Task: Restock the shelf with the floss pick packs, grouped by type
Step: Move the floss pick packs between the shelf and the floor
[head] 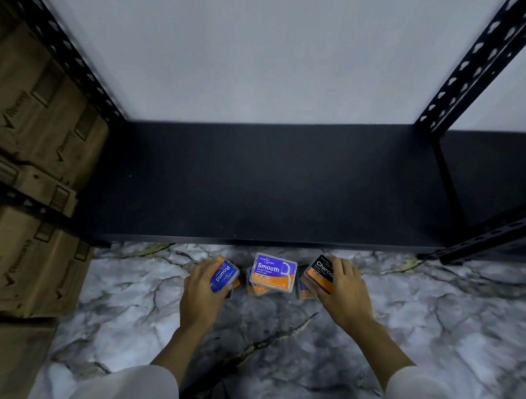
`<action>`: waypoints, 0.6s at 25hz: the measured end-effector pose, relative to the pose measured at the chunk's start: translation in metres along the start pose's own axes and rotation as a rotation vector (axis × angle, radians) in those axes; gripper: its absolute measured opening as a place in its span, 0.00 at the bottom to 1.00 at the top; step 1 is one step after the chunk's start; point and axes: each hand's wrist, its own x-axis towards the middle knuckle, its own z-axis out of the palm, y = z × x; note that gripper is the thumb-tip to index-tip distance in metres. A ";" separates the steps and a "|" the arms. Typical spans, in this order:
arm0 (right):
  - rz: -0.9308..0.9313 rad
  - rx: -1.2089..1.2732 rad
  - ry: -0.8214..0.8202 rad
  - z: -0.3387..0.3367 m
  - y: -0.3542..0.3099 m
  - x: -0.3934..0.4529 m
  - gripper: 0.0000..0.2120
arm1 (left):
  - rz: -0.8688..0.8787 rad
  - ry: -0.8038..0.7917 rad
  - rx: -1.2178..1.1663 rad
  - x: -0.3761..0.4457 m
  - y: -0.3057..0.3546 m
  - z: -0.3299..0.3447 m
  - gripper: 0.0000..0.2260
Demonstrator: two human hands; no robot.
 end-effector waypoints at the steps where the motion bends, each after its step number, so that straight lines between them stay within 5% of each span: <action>1: -0.002 -0.010 -0.012 0.002 0.000 0.000 0.30 | 0.002 -0.001 0.001 0.001 -0.001 0.001 0.25; 11: 0.011 -0.002 -0.090 -0.005 -0.002 -0.001 0.28 | 0.018 -0.114 0.065 0.007 -0.001 -0.009 0.28; 15: 0.025 0.021 -0.093 -0.035 -0.013 -0.009 0.22 | 0.006 -0.062 0.085 0.008 0.024 -0.035 0.17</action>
